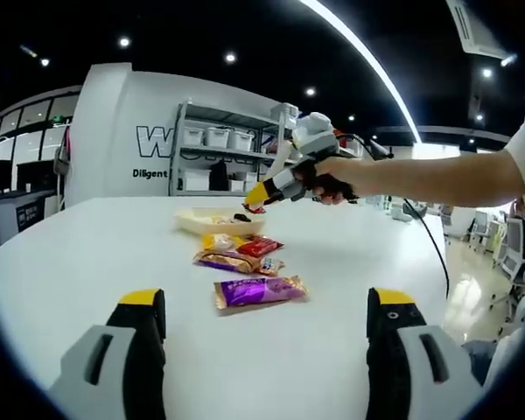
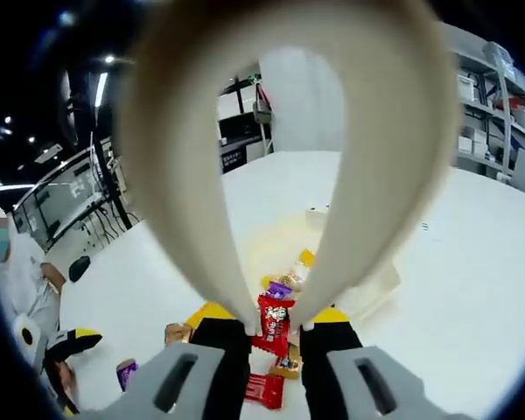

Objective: Place the target food into the container with the food tongs after gripping and lifting it, then release it inside without dropping or visibly crushing the food.

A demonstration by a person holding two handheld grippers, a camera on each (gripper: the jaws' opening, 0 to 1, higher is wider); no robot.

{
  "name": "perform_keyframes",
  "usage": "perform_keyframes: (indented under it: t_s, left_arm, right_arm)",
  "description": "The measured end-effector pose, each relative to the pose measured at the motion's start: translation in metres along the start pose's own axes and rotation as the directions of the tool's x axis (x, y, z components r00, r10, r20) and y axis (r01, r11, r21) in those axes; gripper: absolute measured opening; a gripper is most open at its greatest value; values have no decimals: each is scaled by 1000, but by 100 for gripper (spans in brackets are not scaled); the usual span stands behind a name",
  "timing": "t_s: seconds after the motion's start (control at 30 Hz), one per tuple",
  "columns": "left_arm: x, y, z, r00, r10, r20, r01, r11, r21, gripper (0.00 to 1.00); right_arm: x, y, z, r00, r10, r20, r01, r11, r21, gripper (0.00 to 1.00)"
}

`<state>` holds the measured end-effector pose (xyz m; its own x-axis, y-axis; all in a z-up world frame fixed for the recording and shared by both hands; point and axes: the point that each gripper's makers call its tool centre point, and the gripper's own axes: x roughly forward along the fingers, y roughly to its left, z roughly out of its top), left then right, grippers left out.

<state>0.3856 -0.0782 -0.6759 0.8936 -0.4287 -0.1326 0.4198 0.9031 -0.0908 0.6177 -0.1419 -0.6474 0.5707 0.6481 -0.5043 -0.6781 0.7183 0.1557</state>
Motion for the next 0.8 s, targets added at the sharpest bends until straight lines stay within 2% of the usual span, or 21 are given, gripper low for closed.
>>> perform_keyframes:
  t_s: [0.33, 0.7, 0.8]
  left_arm:
    - [1, -1, -1, 1000, -15, -6, 15, 1000, -9, 94]
    - [1, -2, -3, 1000, -26, -12, 26, 1000, -12, 95]
    - [1, -2, -4, 1000, -28, -13, 27, 1000, -13, 94]
  right_arm:
    - [27, -12, -11, 998, -44, -33, 44, 999, -13, 14]
    - [26, -8, -16, 999, -36, -38, 36, 999, -8, 16]
    - [22, -6, -12, 999, -33, -27, 33, 999, -5, 16]
